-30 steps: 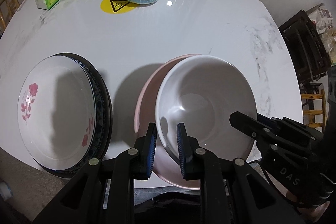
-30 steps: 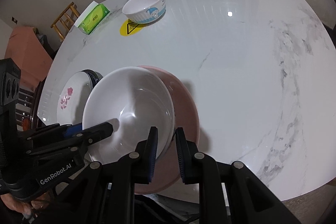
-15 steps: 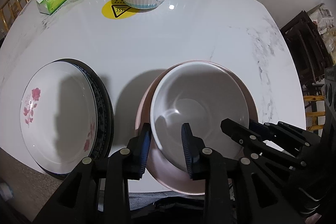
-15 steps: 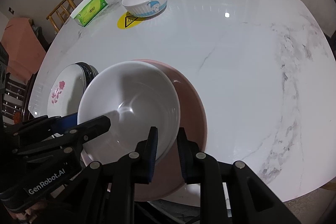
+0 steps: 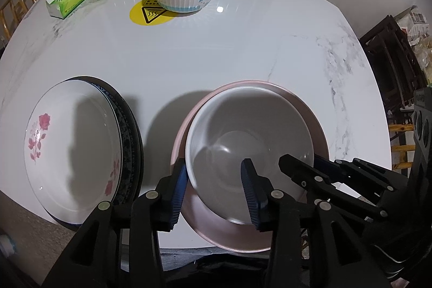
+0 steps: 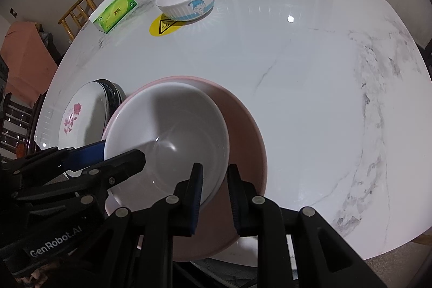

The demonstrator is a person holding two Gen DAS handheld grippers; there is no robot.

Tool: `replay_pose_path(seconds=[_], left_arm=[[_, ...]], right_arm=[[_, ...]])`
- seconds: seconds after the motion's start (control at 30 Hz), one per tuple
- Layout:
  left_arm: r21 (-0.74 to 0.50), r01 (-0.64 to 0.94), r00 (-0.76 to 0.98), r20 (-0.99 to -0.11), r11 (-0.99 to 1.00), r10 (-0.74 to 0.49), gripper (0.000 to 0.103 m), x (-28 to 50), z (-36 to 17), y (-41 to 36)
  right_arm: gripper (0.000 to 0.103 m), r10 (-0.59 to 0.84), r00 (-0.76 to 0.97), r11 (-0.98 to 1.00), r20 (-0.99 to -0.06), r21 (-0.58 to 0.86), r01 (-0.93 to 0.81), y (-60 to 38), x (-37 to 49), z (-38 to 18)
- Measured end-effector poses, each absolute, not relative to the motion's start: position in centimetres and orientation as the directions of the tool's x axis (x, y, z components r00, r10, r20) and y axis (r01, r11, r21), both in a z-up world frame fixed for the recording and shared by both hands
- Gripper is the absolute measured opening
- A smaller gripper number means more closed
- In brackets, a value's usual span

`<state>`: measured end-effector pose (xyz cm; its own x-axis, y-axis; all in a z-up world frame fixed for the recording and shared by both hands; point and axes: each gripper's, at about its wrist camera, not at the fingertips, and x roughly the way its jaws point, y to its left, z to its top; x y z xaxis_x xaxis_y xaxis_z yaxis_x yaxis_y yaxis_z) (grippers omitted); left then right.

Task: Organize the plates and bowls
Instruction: 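Lower the white ribbed bowl into the pink bowl, then open the right gripper and withdraw from the nested bowls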

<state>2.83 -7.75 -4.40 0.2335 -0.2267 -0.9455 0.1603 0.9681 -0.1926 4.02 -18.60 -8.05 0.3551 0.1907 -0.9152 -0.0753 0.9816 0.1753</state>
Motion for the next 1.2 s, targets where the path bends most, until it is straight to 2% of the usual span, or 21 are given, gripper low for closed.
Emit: replay_pose_path(seconds=[0.87, 0.97, 1.07, 1.2], left_arm=[[-0.180, 0.194, 0.308, -0.922, 0.964, -0.234, 0.042, 3.0, -3.4, -7.9], [-0.176, 0.202, 0.321, -0.917, 0.963, -0.235, 0.045, 2.9, -3.2, -7.9], [-0.148, 0.204, 0.352, -0.911, 0.968, -0.213, 0.052, 2.8, -2.7, -7.9], [-0.139, 0.211, 0.379, -0.901, 0.967, -0.212, 0.053, 2.8, -2.2, -7.7]], right_arm=[[0.021, 0.164, 0.395, 0.987, -0.904, 0.148, -0.071, -19.0, 3.9, -6.8], [0.021, 0.159, 0.402, 0.987, -0.902, 0.144, -0.067, -19.1, 3.8, -6.7], [0.024, 0.139, 0.419, 0.990, -0.897, 0.123, -0.065, -19.2, 3.7, -6.3], [0.025, 0.145, 0.423, 0.989, -0.894, 0.130, -0.064, -19.4, 3.8, -6.1]])
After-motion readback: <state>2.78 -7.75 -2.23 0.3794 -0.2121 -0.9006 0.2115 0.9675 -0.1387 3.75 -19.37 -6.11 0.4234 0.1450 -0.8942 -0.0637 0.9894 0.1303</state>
